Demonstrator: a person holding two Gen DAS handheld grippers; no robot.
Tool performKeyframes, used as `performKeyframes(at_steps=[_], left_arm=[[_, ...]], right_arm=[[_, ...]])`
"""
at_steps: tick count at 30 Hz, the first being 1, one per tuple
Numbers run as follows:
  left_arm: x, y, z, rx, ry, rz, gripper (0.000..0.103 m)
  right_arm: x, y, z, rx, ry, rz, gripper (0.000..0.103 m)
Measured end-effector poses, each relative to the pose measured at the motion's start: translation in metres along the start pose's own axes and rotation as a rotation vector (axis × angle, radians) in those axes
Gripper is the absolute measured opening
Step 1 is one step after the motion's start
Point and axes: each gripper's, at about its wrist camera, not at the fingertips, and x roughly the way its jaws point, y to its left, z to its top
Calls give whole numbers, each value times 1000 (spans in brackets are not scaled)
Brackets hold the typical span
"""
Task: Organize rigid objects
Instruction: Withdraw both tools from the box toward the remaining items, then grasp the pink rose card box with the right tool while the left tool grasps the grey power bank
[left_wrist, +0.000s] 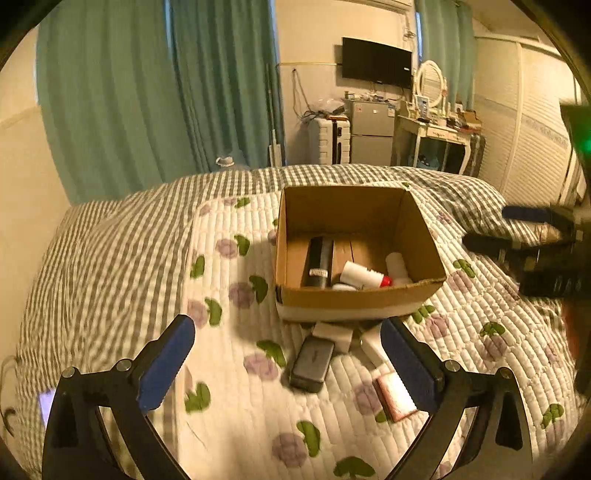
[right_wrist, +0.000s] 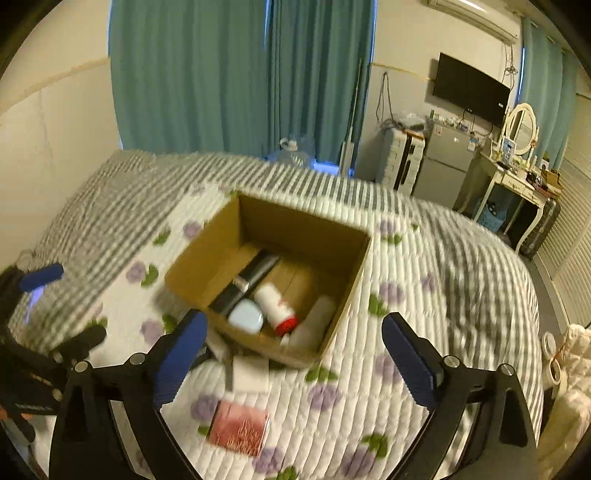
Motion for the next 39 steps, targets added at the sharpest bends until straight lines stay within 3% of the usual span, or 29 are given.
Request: performKeyframes(at_steps=[6,15,27,32,39], left_arm=[[24,-7,-43,-2,68,-25,103],[68,-5,-87,38,157,22,103],[79,5,-94,-15,199,21,103],[77,1,-93,2,198,29,103],[69,-8,-84,34,197,53,103]], right_arm=[[42,12,-57,51,116,29,98],[100,32,-124,56,282,45,98],[139,45,-143,86,359,39,97],[138,51,-142,67,337,74,74],[117,51,-139,69,280,96,72]])
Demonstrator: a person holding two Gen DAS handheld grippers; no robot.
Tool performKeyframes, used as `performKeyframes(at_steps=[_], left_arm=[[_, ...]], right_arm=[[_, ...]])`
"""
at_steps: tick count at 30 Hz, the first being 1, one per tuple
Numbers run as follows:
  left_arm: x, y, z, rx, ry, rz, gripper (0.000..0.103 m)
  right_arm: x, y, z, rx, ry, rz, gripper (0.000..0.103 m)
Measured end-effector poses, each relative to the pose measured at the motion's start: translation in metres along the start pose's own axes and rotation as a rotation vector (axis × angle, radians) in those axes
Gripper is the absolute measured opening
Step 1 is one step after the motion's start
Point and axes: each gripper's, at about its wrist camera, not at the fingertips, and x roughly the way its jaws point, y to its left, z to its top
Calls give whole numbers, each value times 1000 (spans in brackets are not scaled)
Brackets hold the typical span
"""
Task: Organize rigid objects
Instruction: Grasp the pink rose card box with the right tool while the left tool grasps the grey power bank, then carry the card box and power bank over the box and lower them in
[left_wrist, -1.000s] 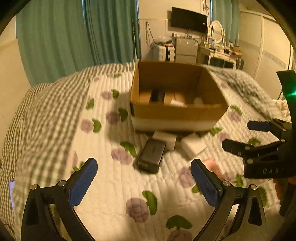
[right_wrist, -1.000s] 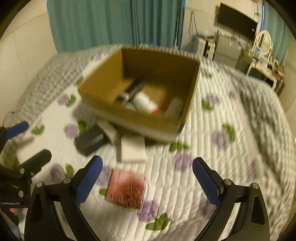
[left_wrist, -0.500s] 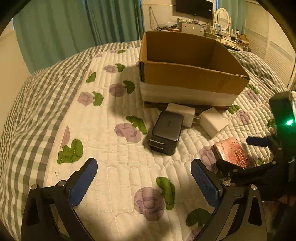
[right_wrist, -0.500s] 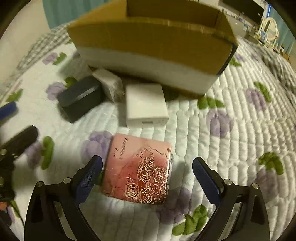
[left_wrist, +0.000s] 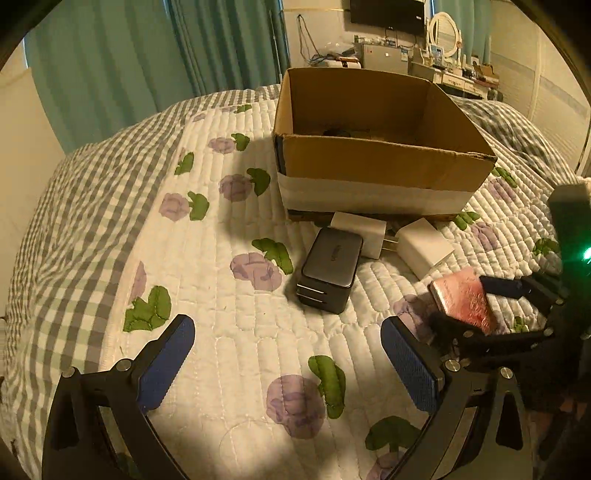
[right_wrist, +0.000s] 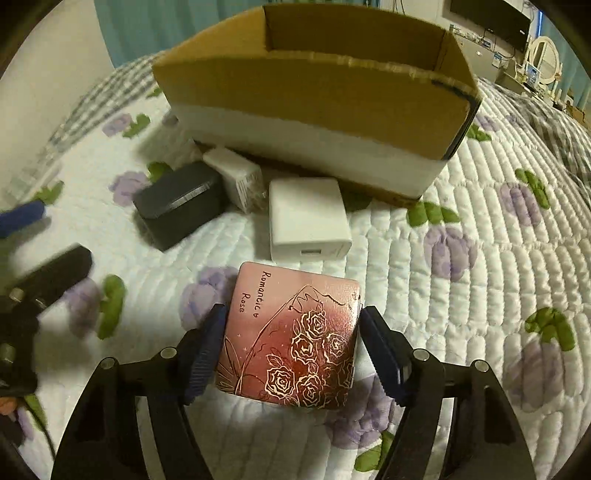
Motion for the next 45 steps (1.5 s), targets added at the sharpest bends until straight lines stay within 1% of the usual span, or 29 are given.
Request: performKeyframes(at_steps=[2,6,9,12,14,15,17,18,19,20,22,23,25,28,32,37,40,45], left_arm=[[-3,-4,5,11,-2,-2,103],[4,-11,23,29,-5,1,103],[22,-14,36,40,-3,21,103],[45,-21,39,79,20,53,103],[63,-27,38,102,55,65,101],[72,-28,39,107,74,62,101],[83,-29,39,97,98,28,99],[88,-28,39,88,104,14,94],[92,-28,39,82,106,8,85],[96,-29,39,83,110,5,79],[102,-33,38,102,119,-14,55],[101,-35,37,112,114,-26,53],[97,-37,36,132,99,-23,48],[90,-34,35,119,94,-39,43],[70,-27,35,93,72,-60,42],[27,-25,29,85,-1,-73,42],[-4,-21,31,71,-48,-99,42],[-51,-20,51,61,-135,-110,42]], right_arm=[[-17,-4,8,-9,-34,-1,72],[-45,-14,28,-35,-112,-66,72],[-52,-29,40,6,-133,-44,72],[-52,-39,42,34,-137,-36,72],[-44,-42,44,47,-121,-30,72],[-39,-45,42,55,-109,-24,72],[-31,-48,42,63,-85,-15,72],[-28,-49,41,64,-79,-16,72],[-24,-47,42,64,-73,-18,72],[-23,-48,42,64,-68,-18,72],[-20,-48,41,64,-62,-14,72],[-19,-48,41,64,-61,-14,72],[-20,-48,40,61,-64,-18,72],[-23,-48,38,64,-68,-22,72],[-37,-47,37,66,-95,-37,72],[-66,-41,39,56,-145,-39,72],[-87,-36,42,44,-183,-33,72],[-124,-32,58,40,-255,-3,72]])
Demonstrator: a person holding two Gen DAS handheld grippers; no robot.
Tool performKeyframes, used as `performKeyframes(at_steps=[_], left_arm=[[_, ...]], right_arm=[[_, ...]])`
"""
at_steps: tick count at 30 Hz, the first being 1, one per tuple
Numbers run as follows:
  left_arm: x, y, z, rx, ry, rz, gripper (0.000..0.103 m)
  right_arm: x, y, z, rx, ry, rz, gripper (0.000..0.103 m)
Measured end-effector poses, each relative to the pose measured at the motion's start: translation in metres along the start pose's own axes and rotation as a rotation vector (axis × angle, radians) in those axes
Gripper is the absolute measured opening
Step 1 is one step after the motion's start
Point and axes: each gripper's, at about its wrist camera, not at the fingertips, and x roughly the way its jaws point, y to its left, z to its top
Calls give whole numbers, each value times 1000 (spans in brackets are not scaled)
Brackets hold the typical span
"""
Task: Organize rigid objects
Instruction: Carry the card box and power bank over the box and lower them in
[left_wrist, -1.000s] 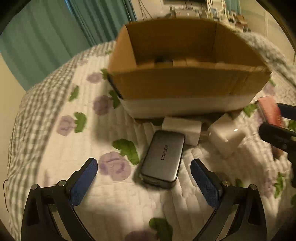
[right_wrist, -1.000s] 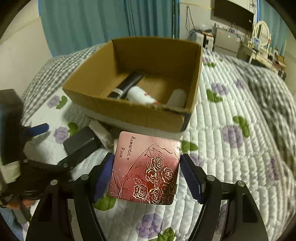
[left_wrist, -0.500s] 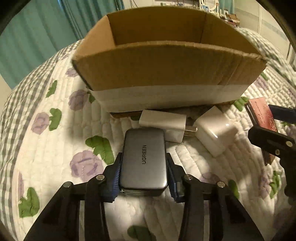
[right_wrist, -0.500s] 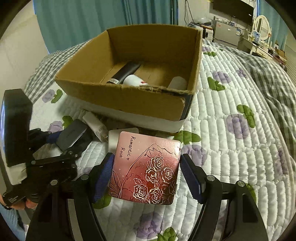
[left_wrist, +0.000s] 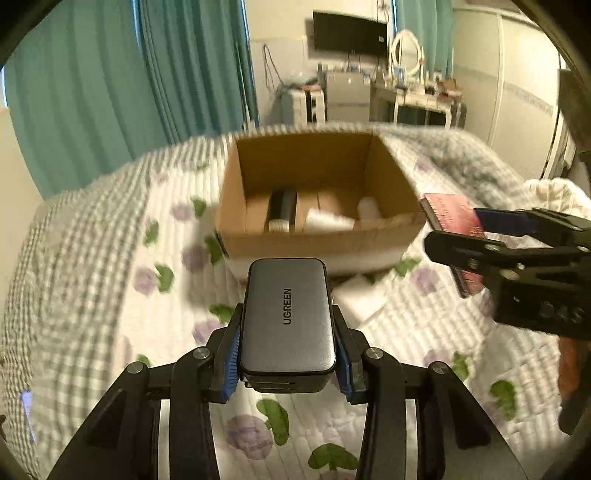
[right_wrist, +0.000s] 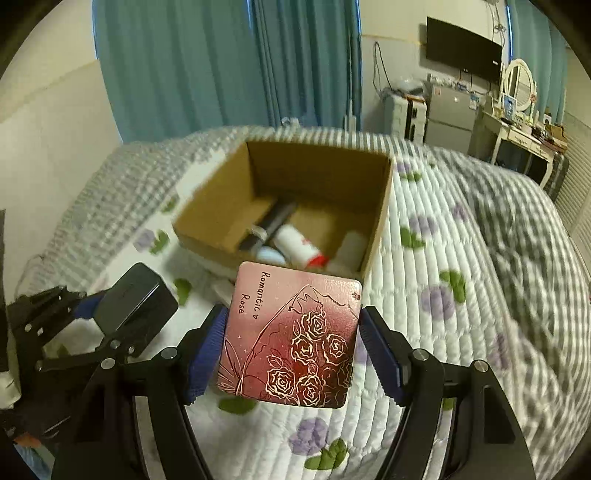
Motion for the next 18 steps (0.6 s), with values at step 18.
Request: performKeyframes(at_steps=[18], left_arm=[[64,3,111,-2,-57,-53,42]], right_arm=[[34,-43,126,11,-104,6,72]])
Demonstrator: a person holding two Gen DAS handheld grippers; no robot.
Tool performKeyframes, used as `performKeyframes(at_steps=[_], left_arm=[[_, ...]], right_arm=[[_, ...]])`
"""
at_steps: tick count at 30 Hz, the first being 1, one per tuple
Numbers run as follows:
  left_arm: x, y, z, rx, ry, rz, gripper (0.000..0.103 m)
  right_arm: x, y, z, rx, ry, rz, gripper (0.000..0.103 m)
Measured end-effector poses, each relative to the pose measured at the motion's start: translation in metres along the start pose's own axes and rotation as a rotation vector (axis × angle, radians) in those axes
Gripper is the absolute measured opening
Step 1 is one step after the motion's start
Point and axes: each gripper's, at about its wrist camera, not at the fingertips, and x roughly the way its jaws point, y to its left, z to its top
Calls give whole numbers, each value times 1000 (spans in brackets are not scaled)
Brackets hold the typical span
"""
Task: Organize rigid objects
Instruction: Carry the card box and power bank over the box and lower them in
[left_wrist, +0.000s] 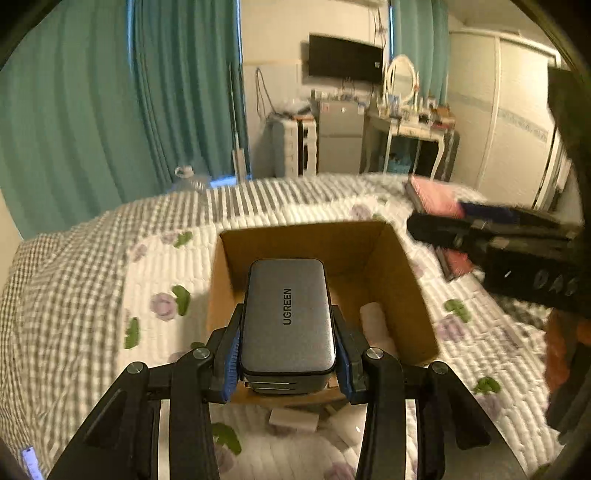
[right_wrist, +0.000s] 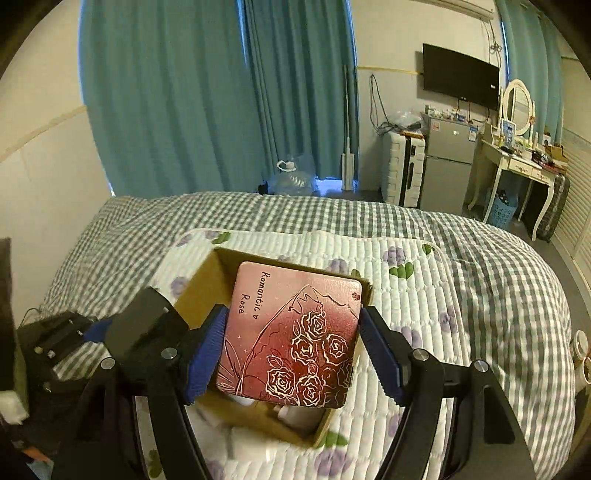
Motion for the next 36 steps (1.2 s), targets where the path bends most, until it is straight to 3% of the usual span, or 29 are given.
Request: performKeyframes(at_steps=[7,11,16,21,30,36], left_arm=[[73,-8,-18,-1,119,-1,42],[93,-12,-27,14,156,38,42],[103,-9,-33,-23,214,27,44],[78,5,-24,-109,161,-20,48],[18,26,-5,-81,43,37,50],[19,56,-1,-96,20,79,52]], right_arm=[[53,-12,-1,-20,55,1,72],[71,-12,-7,-38,74,7,72],[82,-16,-11,-33,90,8,72],[81,-18,-10,-28,94,-16,72],[87,-6,-4,-10,125,-18,72],[125,9,-8,-29,188,-71,73]])
